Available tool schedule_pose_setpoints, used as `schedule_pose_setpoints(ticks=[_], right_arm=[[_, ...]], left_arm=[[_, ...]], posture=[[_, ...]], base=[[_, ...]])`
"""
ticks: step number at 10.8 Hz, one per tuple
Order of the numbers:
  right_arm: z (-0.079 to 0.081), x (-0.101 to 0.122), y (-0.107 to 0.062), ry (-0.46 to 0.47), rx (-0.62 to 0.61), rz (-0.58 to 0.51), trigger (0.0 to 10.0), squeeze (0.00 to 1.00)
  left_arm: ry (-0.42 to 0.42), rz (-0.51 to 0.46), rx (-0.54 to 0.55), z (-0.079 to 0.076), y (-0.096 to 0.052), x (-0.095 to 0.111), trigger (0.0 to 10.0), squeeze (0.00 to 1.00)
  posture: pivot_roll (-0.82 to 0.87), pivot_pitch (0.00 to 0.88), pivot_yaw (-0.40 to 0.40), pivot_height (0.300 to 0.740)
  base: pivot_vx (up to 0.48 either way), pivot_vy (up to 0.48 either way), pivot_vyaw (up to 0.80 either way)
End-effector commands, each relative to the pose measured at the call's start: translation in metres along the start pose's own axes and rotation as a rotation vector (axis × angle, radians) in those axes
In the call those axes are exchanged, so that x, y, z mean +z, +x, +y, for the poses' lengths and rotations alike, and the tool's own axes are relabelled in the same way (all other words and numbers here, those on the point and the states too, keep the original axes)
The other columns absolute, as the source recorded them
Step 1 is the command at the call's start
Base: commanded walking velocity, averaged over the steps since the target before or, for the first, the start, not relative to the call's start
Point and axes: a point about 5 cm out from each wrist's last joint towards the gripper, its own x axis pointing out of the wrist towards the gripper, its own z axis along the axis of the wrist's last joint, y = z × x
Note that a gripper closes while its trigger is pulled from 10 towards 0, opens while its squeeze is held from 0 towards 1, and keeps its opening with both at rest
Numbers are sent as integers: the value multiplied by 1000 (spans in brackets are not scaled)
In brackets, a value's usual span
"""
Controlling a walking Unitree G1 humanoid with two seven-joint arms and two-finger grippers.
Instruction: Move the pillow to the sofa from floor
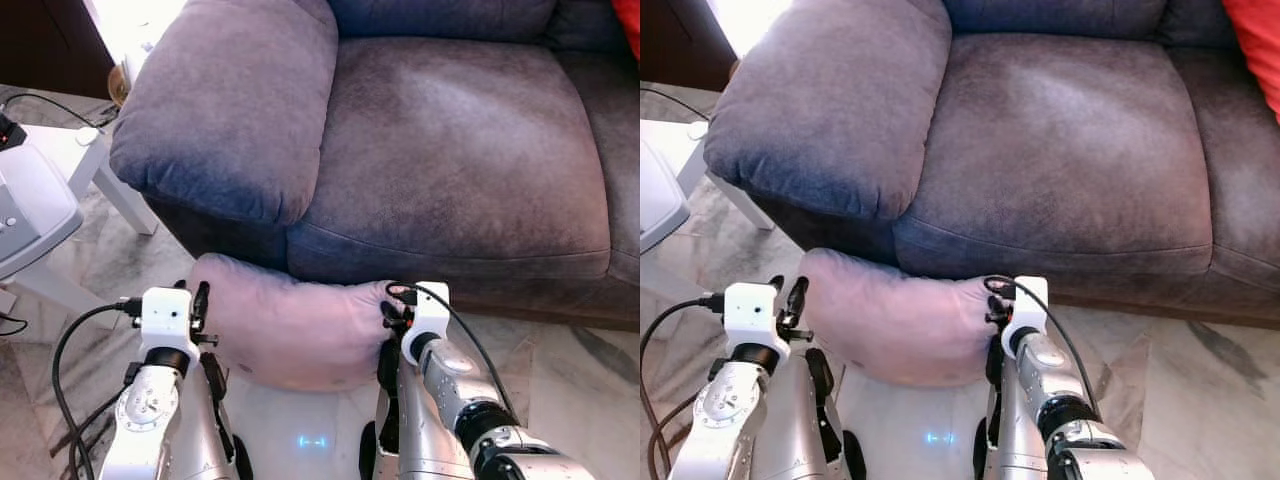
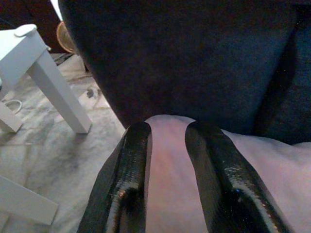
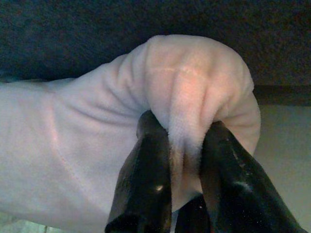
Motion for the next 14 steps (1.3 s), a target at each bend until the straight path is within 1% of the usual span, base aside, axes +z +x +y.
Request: schedule_pose_setpoints(ticks=[1,3,4,5,6,7,8,9,11,12,13,14], right_arm=[[4,-1,1,2,17,-6,0,0],[6,1,1,-11,22,-17,0,0],[8,6,2,-63,17,-36,0,0],[10,13,3,-106,3,-64,10000,0],[9,16,3,-135,-3,-90,10000,0],[8,18,2,-127,-5,-114,10000,0],[7,21,-2,-114,8,-179,10000,0],[6,21,-4,-117,11,-218,10000,0],[0,18,-8,-94,-20,-241,10000,0],[2,24,-8,-95,-15,-282,10000,0],[5,32,-8,-74,-2,-324,10000,0],[8,37,-9,-86,9,-358,10000,0]], left_arm=[[3,12,8,3,0,-5,10000,0],[1,7,9,3,3,-5,10000,0],[1,5,9,3,5,-5,10000,0],[1,4,8,4,7,-6,10000,0],[-1,-6,11,4,6,-6,10000,0],[-2,-14,20,4,6,-5,10000,0],[-2,-8,34,6,5,-8,10000,0],[-6,-6,44,8,5,-10,10000,0],[-25,-15,48,6,3,-11,10000,0],[-25,-21,57,5,4,-10,10000,0],[-30,-34,64,5,5,-9,10000,0],[-31,-43,66,5,5,-8,10000,0]], posture=[[155,230,-35,472],[155,212,-34,472],[154,201,-34,472],[148,179,-32,472],[147,169,-31,472],[149,161,-30,472],[146,154,-28,472],[140,150,-26,472],[139,142,-26,472],[140,135,-26,472],[140,132,-27,472],[140,130,-28,472]], base=[[0,0,0],[0,0,0],[0,0,0],[0,0,0],[0,0,0],[0,0,0],[0,0,0],[0,0,0],[0,0,0],[0,0,0],[0,0,0],[0,0,0]])
